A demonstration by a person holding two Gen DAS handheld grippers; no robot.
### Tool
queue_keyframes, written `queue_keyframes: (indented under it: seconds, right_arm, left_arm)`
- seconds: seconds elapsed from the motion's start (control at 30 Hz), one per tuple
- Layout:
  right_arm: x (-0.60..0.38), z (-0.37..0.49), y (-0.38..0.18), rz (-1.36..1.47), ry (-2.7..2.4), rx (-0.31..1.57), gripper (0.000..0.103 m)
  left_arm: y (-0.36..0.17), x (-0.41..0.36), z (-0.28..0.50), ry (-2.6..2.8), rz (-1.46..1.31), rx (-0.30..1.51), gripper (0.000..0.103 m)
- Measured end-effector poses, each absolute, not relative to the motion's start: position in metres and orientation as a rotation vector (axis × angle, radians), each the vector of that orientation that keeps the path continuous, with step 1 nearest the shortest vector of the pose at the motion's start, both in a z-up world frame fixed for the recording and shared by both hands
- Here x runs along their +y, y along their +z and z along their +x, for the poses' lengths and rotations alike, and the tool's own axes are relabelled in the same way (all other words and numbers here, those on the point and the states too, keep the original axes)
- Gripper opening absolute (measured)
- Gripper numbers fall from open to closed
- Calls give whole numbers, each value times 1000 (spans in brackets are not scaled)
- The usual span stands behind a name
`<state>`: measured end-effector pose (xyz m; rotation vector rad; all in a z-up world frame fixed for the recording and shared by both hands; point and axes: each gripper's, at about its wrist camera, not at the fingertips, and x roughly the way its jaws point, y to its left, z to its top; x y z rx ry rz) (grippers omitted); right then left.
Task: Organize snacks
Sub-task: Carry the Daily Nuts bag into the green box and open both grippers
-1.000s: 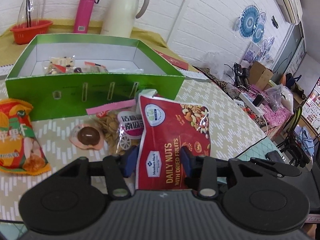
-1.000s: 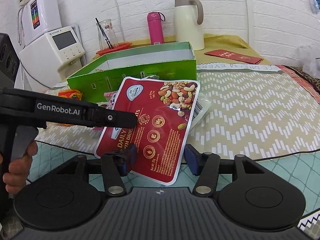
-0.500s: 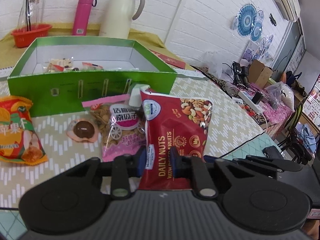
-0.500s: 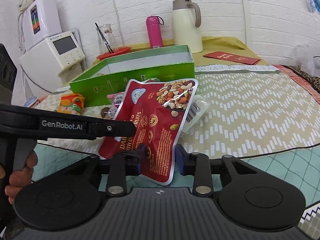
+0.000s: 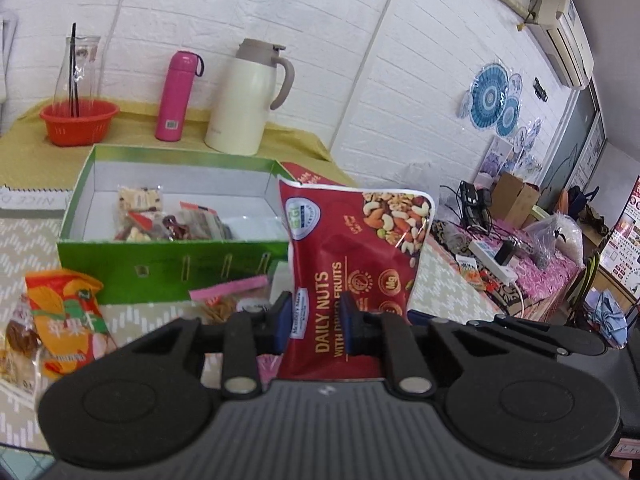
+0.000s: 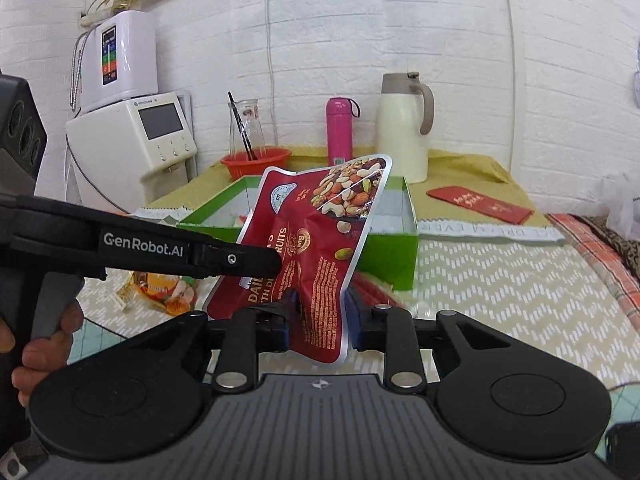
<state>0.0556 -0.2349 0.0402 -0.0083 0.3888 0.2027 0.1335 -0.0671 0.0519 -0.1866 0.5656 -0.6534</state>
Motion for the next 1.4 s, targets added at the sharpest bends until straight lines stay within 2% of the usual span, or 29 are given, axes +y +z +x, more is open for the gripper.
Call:
queue_keyframes:
  seconds: [0.37,0.73,0.8,0.87,0.9,0.93,0.97,1.0,1.03,1.07,1.17,1.23,1.4]
  right_arm:
    - [-237,136,66,-57,235,320,48]
    - [-252,199,44,-32,246,407,49]
    - [-252,207,40,-39,242,420,51]
    - [-251,215,37,-59,225,425,60]
    - [-250,217,36,-77,213,425,62]
    - [-247,220,34,-112,193,432,64]
    - [-243,223,32,-172,170,445,70]
    - [-238,223,30,-227,157,452,76]
    - [-234,222,27,-278,148,445,98]
    - [-231,219,25,-315,137,420,103]
    - [-232,212,26,-332,134,390,103]
    - [-236,212,27,-295,146,402,103]
    - [-239,220,29,-222,153,446,103]
  left_arm:
    - [79,-66,218,-598,-253,532,14]
    - [49,-78,285,-572,-282,645,14]
    - [45,-79,292,-570,-282,658,14]
    - [40,-81,300,-568,-281,670,16]
    - [39,-82,302,-569,-279,674,26]
    - [37,-82,303,-570,-277,672,52]
    - [37,-81,303,-564,-279,657,66]
    - [37,-79,301,-552,-284,629,69]
    - [38,-78,299,-538,-282,605,71]
    - [40,-77,299,-530,-273,593,73]
    - [44,-75,296,-504,-229,571,79]
    - [45,-75,293,-473,-205,554,96]
    - [49,-72,292,-465,-192,558,96]
